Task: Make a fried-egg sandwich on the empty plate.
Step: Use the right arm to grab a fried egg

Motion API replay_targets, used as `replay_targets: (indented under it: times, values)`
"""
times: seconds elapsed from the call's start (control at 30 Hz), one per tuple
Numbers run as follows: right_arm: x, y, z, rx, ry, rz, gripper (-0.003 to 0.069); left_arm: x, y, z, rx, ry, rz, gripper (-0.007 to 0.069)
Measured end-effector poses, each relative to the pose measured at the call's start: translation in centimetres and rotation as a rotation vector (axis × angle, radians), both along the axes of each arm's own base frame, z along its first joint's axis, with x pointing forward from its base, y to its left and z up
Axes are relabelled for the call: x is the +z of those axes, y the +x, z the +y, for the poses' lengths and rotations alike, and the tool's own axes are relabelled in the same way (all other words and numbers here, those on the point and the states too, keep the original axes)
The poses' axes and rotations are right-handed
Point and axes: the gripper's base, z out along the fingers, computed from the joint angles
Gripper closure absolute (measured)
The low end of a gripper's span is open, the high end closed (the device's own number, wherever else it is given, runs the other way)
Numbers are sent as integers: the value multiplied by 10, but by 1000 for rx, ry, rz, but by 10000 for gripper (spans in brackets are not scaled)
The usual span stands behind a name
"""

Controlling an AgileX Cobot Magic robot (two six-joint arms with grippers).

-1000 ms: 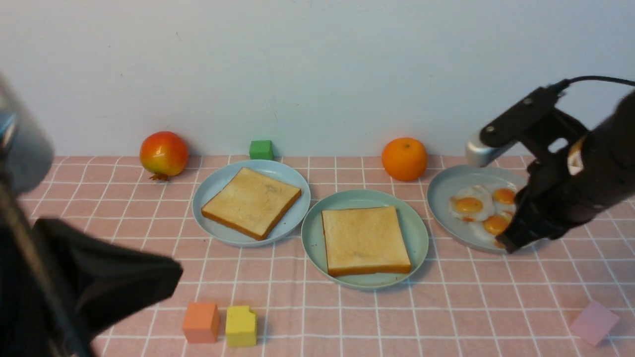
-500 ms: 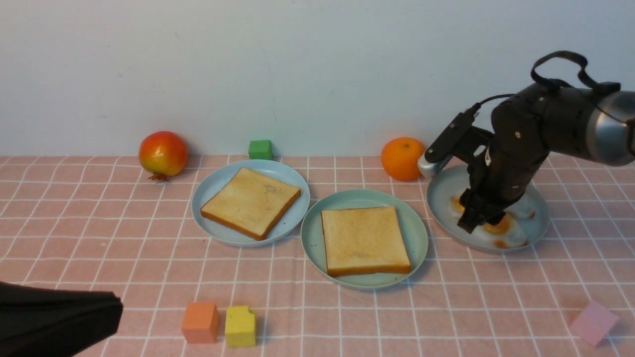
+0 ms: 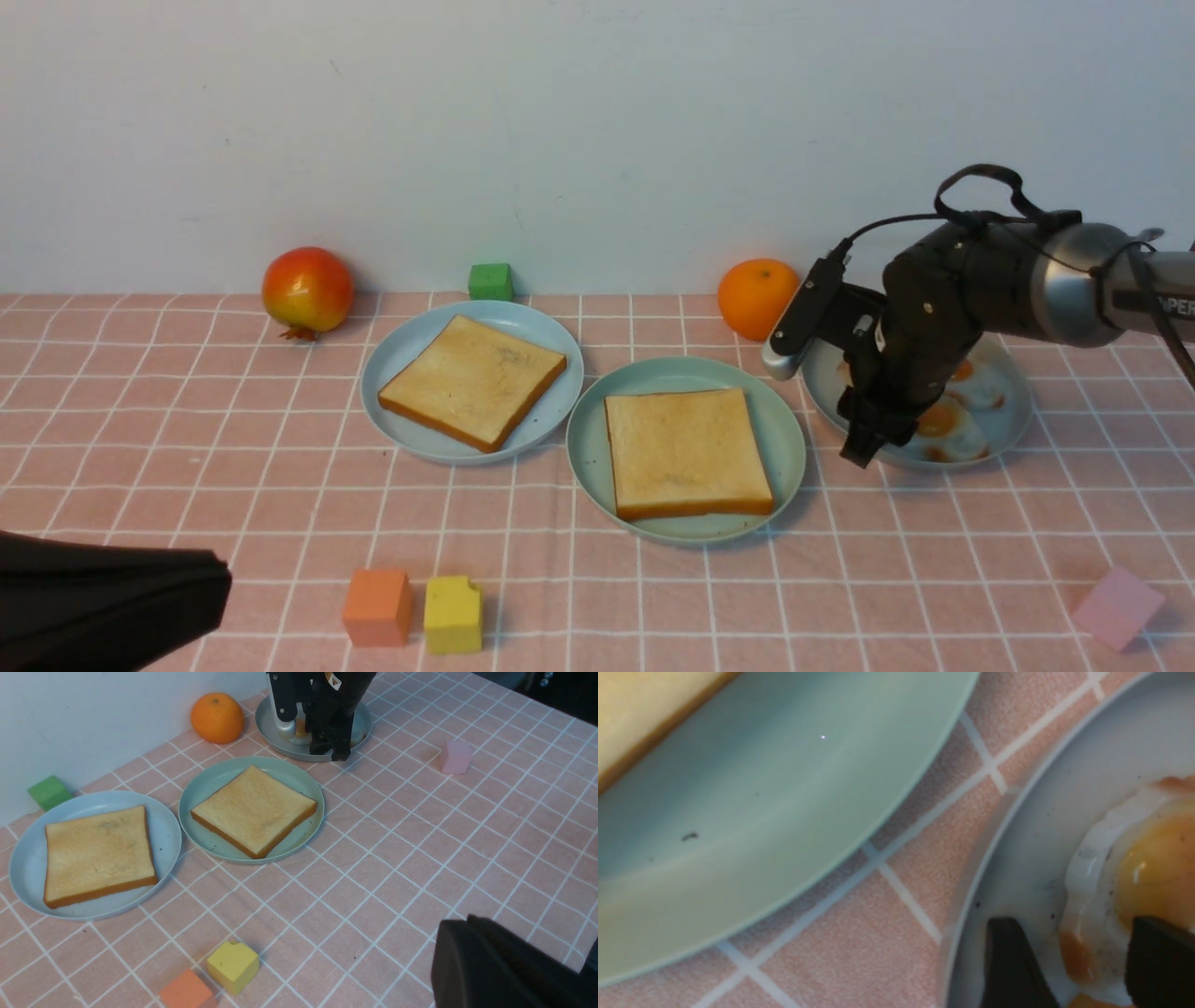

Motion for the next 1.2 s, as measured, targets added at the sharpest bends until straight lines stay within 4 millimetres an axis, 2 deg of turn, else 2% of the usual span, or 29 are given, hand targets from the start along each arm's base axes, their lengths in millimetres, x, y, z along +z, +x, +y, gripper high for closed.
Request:
replay_targets:
  times: [0.3,0.53,0.7,0.9,1.2]
  values:
    - [3,1,0,-24,11,-26,302,0,0,0,0,0,0,612]
    - [9,5,1,3,15,-86,200,0,0,0,3,6,-6,612]
    - [9,7,2,10,18,-98,160,0,1,1,7,12,-12,612]
    - [-2,10,3,27,7,-95,153,0,1,1,10,18,-18,612]
    - [-6,16,2,87,-51,-129,165,0,2,2,16,27,-32,612]
